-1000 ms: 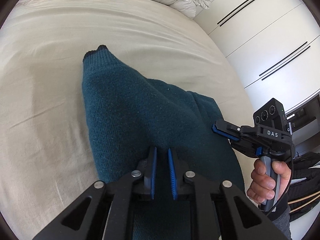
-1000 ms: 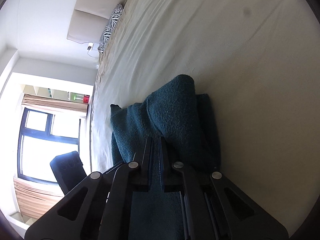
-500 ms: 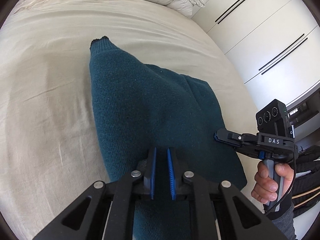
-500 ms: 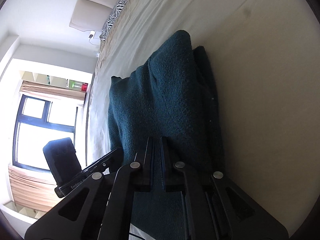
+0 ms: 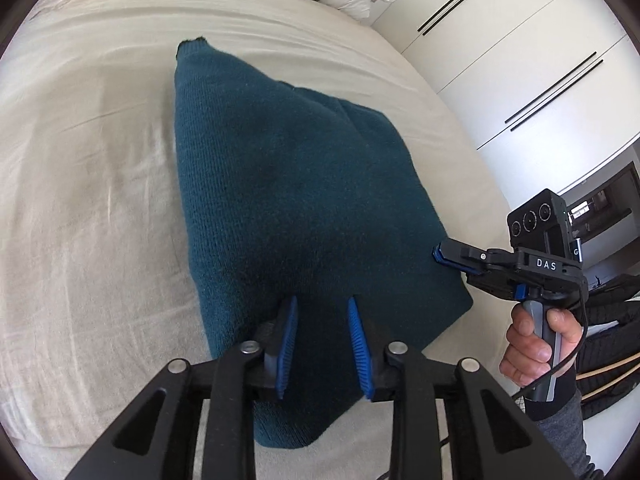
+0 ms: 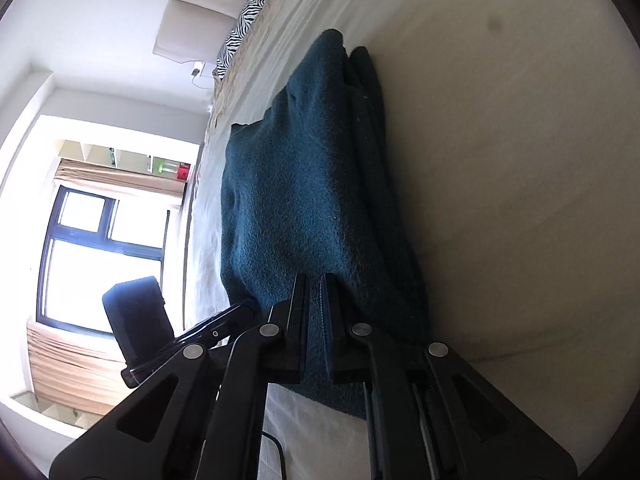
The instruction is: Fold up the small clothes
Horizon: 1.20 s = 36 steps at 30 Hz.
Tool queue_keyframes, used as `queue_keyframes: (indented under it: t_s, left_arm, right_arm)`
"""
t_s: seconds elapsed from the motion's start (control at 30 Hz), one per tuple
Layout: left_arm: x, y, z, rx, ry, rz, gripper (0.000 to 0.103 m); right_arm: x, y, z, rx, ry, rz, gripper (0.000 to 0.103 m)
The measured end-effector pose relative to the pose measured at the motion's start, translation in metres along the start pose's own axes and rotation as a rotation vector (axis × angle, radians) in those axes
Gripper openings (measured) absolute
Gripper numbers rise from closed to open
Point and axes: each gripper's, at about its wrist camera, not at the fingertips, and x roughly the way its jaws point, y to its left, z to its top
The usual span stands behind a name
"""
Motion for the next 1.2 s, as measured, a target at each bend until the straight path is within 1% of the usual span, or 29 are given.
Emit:
queue_keyframes:
  t_s: [0.03, 0.07, 0.1, 0.13, 0.17, 0.23, 0.3, 0.33, 0.37, 0.4, 0.43, 0.47, 0.53, 0.57, 0.6, 0.63, 0.67, 0.7, 0.77, 0.8, 0.9, 0.97, 1.1, 1.2]
  left_arm:
    - [-0.011, -0.002, 0.001, 0.007, -0.028, -0.007, 0.06]
    - [-0.021, -0.001, 0.003, 0.007, -0.063, -0.01, 0.066]
    - [-0.031, 0.003, 0.004, -0.001, -0.099, -0.011, 0.073]
    - [-0.036, 0.008, 0.007, -0.016, -0.124, -0.013, 0.074]
    - [-0.038, 0.016, 0.011, -0.036, -0.131, -0.009, 0.074]
    - [-0.034, 0.038, 0.015, -0.109, -0.114, -0.005, 0.073]
    - [-0.028, 0.059, 0.015, -0.177, -0.091, -0.03, 0.073]
    - [-0.021, 0.067, 0.017, -0.199, -0.07, -0.037, 0.073]
    - [-0.014, 0.074, 0.019, -0.218, -0.049, -0.036, 0.073]
    - [0.001, 0.071, 0.023, -0.24, -0.031, -0.038, 0.073]
    - [0.01, 0.076, 0.024, -0.258, -0.008, -0.047, 0.073]
    - [0.016, 0.08, 0.026, -0.272, -0.002, -0.061, 0.074]
    - [0.02, 0.081, 0.032, -0.283, -0.011, -0.063, 0.075]
    - [0.023, 0.079, 0.036, -0.281, -0.008, -0.059, 0.075]
    - [0.025, 0.077, 0.039, -0.278, -0.005, -0.054, 0.075]
    - [0.028, 0.075, 0.041, -0.273, 0.001, -0.043, 0.074]
    - [0.031, 0.074, 0.044, -0.267, 0.011, -0.033, 0.066]
    - [0.034, 0.073, 0.045, -0.267, 0.025, -0.027, 0.059]
    - [0.034, 0.071, 0.048, -0.265, 0.033, 0.007, 0.055]
    - [0.034, 0.066, 0.05, -0.25, 0.037, 0.026, 0.052]
    - [0.027, 0.053, 0.052, -0.2, 0.036, 0.078, 0.044]
    - [0.014, 0.041, 0.051, -0.176, 0.023, 0.106, 0.041]
    - [-0.029, 0.014, 0.035, -0.096, -0.026, 0.138, 0.04]
    - [-0.073, 0.007, 0.012, -0.058, -0.055, 0.154, 0.04]
  right_arm:
    - [-0.007, 0.005, 0.002, -0.01, -0.019, 0.003, 0.012]
    - [-0.014, 0.008, 0.005, -0.017, -0.04, -0.005, 0.023]
    - [-0.023, 0.008, 0.006, -0.021, -0.06, -0.025, 0.042]
    - [-0.026, 0.008, 0.011, -0.017, -0.082, -0.05, 0.055]
    - [-0.03, 0.005, 0.016, -0.005, -0.098, -0.07, 0.067]
    - [-0.026, -0.002, 0.027, 0.031, -0.088, -0.07, 0.067]
    - [-0.019, -0.007, 0.036, 0.053, -0.074, -0.1, 0.067]
    - [-0.023, -0.013, 0.045, 0.056, -0.058, -0.117, 0.067]
    - [-0.015, -0.015, 0.052, 0.05, -0.031, -0.125, 0.067]
    - [-0.007, -0.016, 0.056, 0.044, 0.0, -0.135, 0.067]
    - [0.002, -0.018, 0.059, 0.045, 0.023, -0.149, 0.067]
    - [0.011, -0.02, 0.065, 0.046, 0.034, -0.161, 0.066]
    - [0.018, -0.021, 0.072, 0.051, 0.035, -0.15, 0.065]
    - [0.02, -0.02, 0.075, 0.051, 0.035, -0.147, 0.063]
    - [0.027, -0.019, 0.082, 0.045, 0.041, -0.148, 0.056]
    - [0.035, -0.018, 0.086, 0.034, 0.056, -0.16, 0.051]
    - [0.039, -0.016, 0.087, 0.016, 0.073, -0.197, 0.041]
    - [0.042, -0.014, 0.087, -0.007, 0.084, -0.232, 0.036]
    - [0.044, -0.008, 0.087, -0.029, 0.083, -0.271, 0.033]
    - [0.042, -0.005, 0.086, -0.04, 0.078, -0.291, 0.029]
    - [0.036, 0.016, 0.077, -0.118, 0.05, -0.382, 0.022]
    - [0.032, 0.036, 0.069, -0.168, 0.026, -0.435, 0.021]
    - [0.012, 0.086, 0.041, -0.258, -0.008, -0.457, 0.02]
    - [-0.001, 0.121, 0.008, -0.306, -0.011, -0.426, 0.02]
